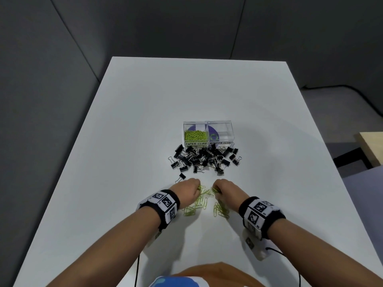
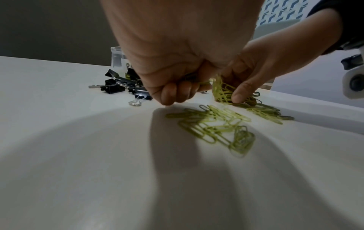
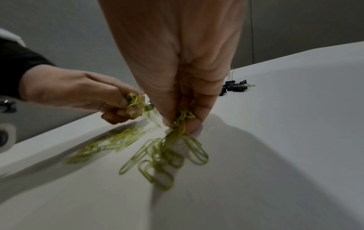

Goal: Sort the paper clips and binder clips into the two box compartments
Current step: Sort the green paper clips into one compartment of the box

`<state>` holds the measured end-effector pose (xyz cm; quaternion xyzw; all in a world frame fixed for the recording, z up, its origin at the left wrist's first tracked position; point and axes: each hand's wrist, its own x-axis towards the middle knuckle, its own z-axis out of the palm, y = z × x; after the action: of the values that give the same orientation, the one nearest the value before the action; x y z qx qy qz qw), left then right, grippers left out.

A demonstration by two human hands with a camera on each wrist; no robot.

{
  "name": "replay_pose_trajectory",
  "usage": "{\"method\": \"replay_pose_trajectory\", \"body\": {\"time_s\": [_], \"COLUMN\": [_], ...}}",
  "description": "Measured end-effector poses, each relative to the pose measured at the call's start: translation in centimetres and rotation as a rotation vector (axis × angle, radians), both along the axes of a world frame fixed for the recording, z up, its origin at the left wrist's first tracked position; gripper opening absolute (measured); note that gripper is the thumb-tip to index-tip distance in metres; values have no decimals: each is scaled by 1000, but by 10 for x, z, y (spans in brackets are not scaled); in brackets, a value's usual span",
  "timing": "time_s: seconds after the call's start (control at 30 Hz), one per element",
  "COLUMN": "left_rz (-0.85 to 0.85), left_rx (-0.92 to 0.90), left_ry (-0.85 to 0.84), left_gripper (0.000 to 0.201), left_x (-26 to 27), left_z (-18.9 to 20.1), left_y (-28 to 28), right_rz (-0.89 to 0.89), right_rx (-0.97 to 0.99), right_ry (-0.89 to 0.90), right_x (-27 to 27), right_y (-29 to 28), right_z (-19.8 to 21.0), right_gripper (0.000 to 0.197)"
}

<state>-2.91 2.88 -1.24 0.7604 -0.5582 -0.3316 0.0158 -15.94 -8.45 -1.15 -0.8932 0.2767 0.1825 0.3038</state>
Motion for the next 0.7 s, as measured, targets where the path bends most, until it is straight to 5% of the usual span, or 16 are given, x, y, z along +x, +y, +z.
{"method": "replay_pose_trajectory", "body": {"time_s": [0.43,0.7], "left_rz": [29,18], "left_rx": [24,43], "left_ry": [-74,-38], "left_gripper": [44,42], "left_x": [4,5], "left_z": [2,9], "left_y": [4,-1], "right_rz": [-253,-197], "right_rx": [199,84], "right_ry": [-48,-1], "right_x": [5,10], "right_y": [-14,-16], "right_z": [10,14], "right_gripper": [11,16]}}
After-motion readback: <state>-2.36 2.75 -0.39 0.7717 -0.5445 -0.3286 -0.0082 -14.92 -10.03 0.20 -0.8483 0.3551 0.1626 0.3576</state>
